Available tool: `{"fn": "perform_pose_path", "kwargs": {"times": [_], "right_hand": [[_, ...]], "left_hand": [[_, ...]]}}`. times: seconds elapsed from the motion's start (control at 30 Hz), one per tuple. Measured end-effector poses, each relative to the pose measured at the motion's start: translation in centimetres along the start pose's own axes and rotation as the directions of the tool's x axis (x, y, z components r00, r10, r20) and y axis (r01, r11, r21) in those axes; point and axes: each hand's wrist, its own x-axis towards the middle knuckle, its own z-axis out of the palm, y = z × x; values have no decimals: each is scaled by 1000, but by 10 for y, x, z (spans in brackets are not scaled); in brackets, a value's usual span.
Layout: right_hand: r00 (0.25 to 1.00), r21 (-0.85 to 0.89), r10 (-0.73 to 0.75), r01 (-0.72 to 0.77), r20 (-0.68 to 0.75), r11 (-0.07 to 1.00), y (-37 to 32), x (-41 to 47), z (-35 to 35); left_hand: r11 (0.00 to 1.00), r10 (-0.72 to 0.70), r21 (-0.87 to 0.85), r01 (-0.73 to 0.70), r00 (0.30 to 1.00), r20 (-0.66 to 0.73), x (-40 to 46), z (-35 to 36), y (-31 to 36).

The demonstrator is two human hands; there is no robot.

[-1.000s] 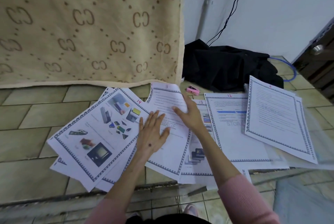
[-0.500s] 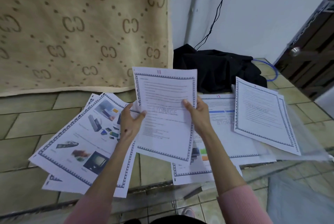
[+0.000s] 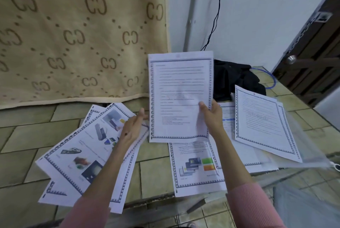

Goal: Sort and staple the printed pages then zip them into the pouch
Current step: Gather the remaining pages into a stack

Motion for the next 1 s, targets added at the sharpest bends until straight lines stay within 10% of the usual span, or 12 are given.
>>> {"fn": "perform_pose_path", "kwargs": {"times": [0.13,0.33,0.5,0.7,1.0], "right_hand": [[967,125,182,-161,-179,979,16,1,-34],[908,243,418,-406,4,881,45,-19,-48],[898,211,400,-434,185,876,34,-41,-3],[811,319,497,-580,309,749,30,-58,45],[719,466,453,-690,527,554,35,-79,73]], "left_hand": [[918,142,381,-108,988,-62,-5,10,-16],[711,210,654,-261,965,157,-23,59,-16],[787,223,577,-220,973,67,-29,66,-23],[983,182,86,-165,948,-260,-28,45,7],[921,36,387,40,981,-188,-11,23,-15]]}}
